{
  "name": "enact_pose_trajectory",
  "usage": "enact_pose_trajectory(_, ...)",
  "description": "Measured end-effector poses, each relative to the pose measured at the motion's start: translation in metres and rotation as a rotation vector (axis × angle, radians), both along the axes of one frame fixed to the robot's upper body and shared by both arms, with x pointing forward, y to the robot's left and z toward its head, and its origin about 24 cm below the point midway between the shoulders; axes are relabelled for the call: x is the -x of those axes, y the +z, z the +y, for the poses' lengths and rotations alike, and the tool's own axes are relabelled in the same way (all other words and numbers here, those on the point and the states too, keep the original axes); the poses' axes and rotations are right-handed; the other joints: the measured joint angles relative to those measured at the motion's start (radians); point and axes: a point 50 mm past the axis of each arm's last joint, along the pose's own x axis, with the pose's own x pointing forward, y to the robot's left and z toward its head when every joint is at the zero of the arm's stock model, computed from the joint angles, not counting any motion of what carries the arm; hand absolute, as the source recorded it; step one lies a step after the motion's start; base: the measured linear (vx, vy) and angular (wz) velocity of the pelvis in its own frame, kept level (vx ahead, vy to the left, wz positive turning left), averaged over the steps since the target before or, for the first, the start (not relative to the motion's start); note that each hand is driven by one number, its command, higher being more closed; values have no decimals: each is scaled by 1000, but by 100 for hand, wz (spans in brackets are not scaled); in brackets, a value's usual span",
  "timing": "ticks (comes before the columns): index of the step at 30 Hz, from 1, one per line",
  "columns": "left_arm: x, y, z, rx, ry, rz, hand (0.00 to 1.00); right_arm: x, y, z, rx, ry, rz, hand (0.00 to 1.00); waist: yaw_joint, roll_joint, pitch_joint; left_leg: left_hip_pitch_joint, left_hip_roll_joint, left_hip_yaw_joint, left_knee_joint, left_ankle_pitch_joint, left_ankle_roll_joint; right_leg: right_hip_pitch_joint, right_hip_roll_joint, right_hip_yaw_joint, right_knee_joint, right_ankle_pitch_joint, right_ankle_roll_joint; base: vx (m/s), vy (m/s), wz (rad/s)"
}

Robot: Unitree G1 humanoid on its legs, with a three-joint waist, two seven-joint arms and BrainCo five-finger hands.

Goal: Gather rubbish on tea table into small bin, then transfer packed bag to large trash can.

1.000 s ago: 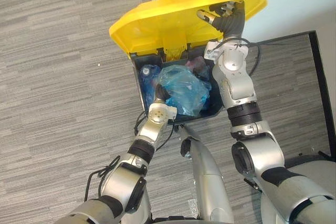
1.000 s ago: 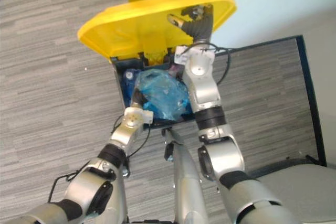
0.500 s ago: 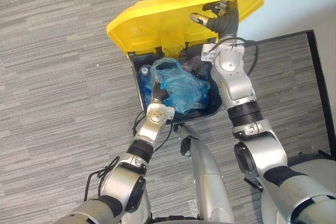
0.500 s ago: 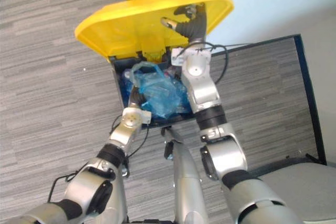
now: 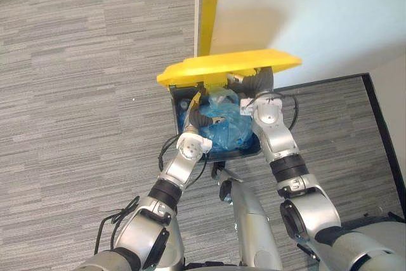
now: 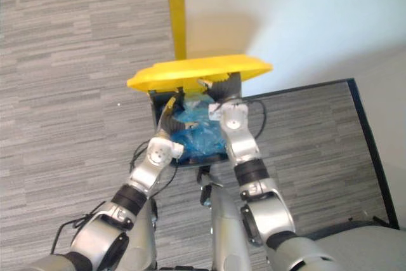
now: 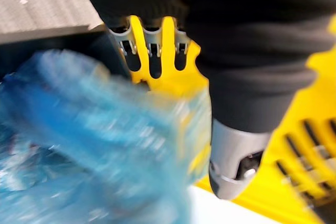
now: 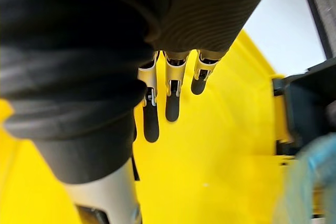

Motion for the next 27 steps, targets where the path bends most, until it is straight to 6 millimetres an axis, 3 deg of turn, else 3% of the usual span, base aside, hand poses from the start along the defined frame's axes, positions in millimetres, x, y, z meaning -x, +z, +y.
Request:
enact_pose_trajectory(2,12,-10,10,12,2,8,0,10,-32,-9,34,-22,86,0,3,13,-28,25,-1,-24,-13,6,-6,25,-7,-21,17,-25,-3,14,-58,25)
enact_pose_trajectory(4,18,-18,16,16,12,24,0,15,-46,-15,36,-34,127,0,5,14,-37,43,-5,-28,-24,11,-11,39,-16,-29,29,-37,-7,13,-28,25)
enact_pose_trajectory(5,27,-31,25,33,37,59,0,23,-63,-21,47,-52,178,0,9,18,-44,70,-14,-38,-36,15,-8,61,-29,-36,47,-52,-4,10,-13,28)
enact_pose_trajectory(9,58,-76,63,113,171,227,0,49,-102,-34,64,-80,286,0,24,23,-69,130,-27,-38,-56,15,-7,104,-47,-37,68,-75,5,-1,18,12)
enact_pose_trajectory(10,69,-92,75,124,225,289,0,60,-115,-36,64,-91,323,0,27,18,-77,140,-32,-36,-57,16,-8,107,-55,-35,81,-78,21,-30,29,4)
enact_pose_trajectory(12,86,-119,94,154,321,404,0,80,-137,-39,32,-106,396,0,29,11,-97,150,-43,-35,-71,29,-3,108,-72,-30,88,-39,110,-43,21,-2)
enact_pose_trajectory(13,97,-134,106,167,388,477,0,92,-151,-37,9,-107,446,0,30,8,-103,183,-28,-19,-121,56,3,136,-59,-15,40,8,179,-53,-20,-21)
enact_pose_trajectory(14,107,-145,115,175,438,530,0,101,-161,-35,-7,-106,483,0,29,11,-108,216,-13,1,-166,86,-14,136,-57,6,116,-9,129,-70,-62,-9)
enact_pose_trajectory(15,122,-158,123,175,490,595,0,117,-177,-34,-25,-112,546,0,15,11,-120,270,-10,0,-236,126,-31,143,-72,31,315,-81,28,1,-81,7)
enact_pose_trajectory(16,139,-170,130,171,527,657,0,134,-193,-33,-20,-114,614,0,5,-11,-153,309,-10,5,-297,157,-44,167,-81,68,447,-161,7,40,-90,17)
enact_pose_trajectory(18,155,-184,132,175,558,737,0,157,-217,-36,-14,-119,719,0,-1,-20,-181,318,-11,14,-312,163,-43,180,-53,83,419,-155,28,6,-80,-26)
enact_pose_trajectory(19,162,-191,129,194,573,786,0,168,-229,-38,-25,-124,778,0,5,-11,-203,318,-5,38,-331,170,-7,213,-14,89,293,-148,45,-56,-34,-93)
enact_pose_trajectory(20,172,-199,124,221,588,831,0,178,-238,-45,-32,-152,825,0,16,4,-223,321,16,87,-364,185,24,261,11,99,224,-178,29,-59,-44,-102)
enact_pose_trajectory(21,177,-203,121,228,590,856,0,187,-247,-50,-45,-179,868,0,-1,-5,-229,341,11,114,-395,220,-38,255,-37,112,395,-280,-23,-54,-73,-78)
enact_pose_trajectory(22,180,-207,117,232,585,886,0,213,-267,-56,-70,-223,987,0,-6,-40,-249,342,-19,130,-397,228,-40,314,-98,127,370,-376,49,-74,-131,-37)
enact_pose_trajectory(23,179,-208,119,232,589,891,0,223,-275,-56,-82,-235,1038,0,-5,-43,-252,337,-26,142,-401,229,-42,342,-84,121,309,-397,22,-95,-133,-37)
enact_pose_trajectory(24,187,-216,114,238,588,948,0,238,-285,-63,-85,-266,1113,0,-1,-12,-266,343,-9,144,-429,243,-49,372,-47,117,208,-378,2,-108,-76,-48)
enact_pose_trajectory(26,193,-221,116,258,616,979,0,248,-291,-71,-87,-307,1157,0,-6,12,-288,351,-12,152,-487,286,14,409,-10,119,54,-301,7,-103,-2,-41)
enact_pose_trajectory(27,194,-221,118,273,636,978,0,251,-293,-72,-97,-322,1173,0,-5,9,-290,358,-24,167,-518,301,30,421,-5,114,13,-281,-5,-127,-1,-12)
